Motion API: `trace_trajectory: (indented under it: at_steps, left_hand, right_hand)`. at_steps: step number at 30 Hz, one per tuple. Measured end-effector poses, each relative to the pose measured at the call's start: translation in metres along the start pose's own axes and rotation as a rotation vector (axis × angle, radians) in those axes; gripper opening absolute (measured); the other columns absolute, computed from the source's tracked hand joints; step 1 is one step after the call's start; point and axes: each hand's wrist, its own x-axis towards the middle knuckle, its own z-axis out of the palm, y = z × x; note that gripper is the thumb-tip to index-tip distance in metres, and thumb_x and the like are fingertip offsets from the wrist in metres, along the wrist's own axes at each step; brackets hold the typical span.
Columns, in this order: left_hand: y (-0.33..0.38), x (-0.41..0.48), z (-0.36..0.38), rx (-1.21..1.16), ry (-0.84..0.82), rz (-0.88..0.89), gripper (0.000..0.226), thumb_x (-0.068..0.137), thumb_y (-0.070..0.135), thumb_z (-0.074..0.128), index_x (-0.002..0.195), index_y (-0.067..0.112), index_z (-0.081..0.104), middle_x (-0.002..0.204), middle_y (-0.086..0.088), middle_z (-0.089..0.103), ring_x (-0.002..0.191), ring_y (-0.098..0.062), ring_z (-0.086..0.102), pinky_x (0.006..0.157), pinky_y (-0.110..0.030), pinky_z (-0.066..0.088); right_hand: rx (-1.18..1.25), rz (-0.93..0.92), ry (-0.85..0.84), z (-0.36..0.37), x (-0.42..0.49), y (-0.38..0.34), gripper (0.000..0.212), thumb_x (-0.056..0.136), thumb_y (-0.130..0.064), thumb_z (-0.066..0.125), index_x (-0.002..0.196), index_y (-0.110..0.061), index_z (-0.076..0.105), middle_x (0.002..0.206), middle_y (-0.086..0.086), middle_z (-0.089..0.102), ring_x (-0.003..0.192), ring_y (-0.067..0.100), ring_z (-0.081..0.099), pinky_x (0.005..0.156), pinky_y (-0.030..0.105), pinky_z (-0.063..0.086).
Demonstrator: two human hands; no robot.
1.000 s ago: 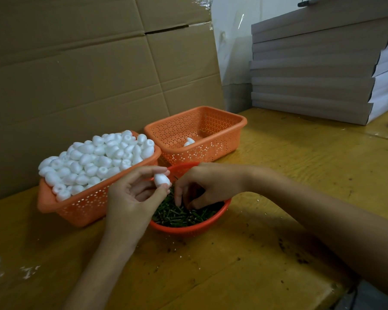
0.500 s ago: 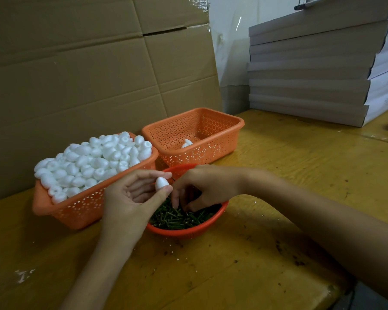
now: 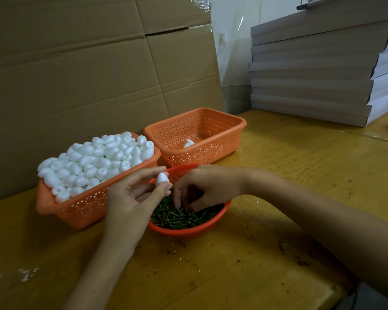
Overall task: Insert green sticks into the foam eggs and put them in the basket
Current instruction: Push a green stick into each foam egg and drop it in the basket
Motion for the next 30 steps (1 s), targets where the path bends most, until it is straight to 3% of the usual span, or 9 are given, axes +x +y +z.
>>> trace_trajectory:
  at_steps: [5,10,14,25,30]
  left_hand:
    - [-0.0008,0.0005,-0.0001,-0.018,-0.004,-0.012,0.031,0.090,0.000,0.079,0.109,0.024,0.081,0.100,0.004,0.083,0.090,-0.018,0.081,0.079,-0.019,0.061]
    - [-0.0010,0.0010,0.0001,-0.019,-0.023,0.018,0.030,0.094,0.003,0.076,0.102,0.031,0.082,0.102,0.002,0.082,0.093,-0.019,0.081,0.078,-0.021,0.062]
    - [-0.0016,0.0009,0.0007,-0.035,-0.022,0.018,0.025,0.097,0.003,0.073,0.104,0.025,0.082,0.102,0.000,0.083,0.093,-0.020,0.081,0.078,-0.022,0.062]
    - [0.0002,0.0010,0.0002,-0.016,-0.034,0.032,0.025,0.098,0.000,0.070,0.102,0.021,0.081,0.101,-0.001,0.082,0.091,-0.020,0.080,0.077,-0.025,0.064]
    - [0.0020,0.0006,0.0009,-0.012,-0.037,0.023,0.033,0.089,-0.002,0.080,0.099,0.030,0.082,0.101,0.001,0.082,0.096,-0.017,0.080,0.078,-0.019,0.061]
  right_hand:
    - [-0.002,0.001,0.014,0.0010,-0.0002,-0.0006,0.027,0.093,-0.012,0.074,0.118,-0.021,0.073,0.113,-0.008,0.072,0.101,0.004,0.065,0.086,0.019,0.049]
    - [-0.012,-0.010,0.015,0.0009,-0.0002,-0.0019,0.025,0.093,-0.012,0.074,0.116,-0.022,0.073,0.112,-0.010,0.071,0.101,0.003,0.065,0.089,0.024,0.050]
    - [-0.014,-0.004,0.012,0.0007,-0.0005,-0.0019,0.026,0.093,-0.013,0.074,0.117,-0.022,0.073,0.113,-0.009,0.071,0.102,0.004,0.065,0.090,0.025,0.050]
    - [-0.026,-0.003,0.000,-0.0002,-0.0003,-0.0028,0.028,0.094,-0.014,0.073,0.120,-0.023,0.073,0.111,-0.015,0.069,0.091,-0.007,0.058,0.081,0.011,0.043]
    - [-0.036,-0.007,0.003,-0.0009,-0.0006,-0.0030,0.026,0.093,-0.013,0.074,0.117,-0.022,0.073,0.114,-0.011,0.071,0.101,0.001,0.063,0.090,0.024,0.050]
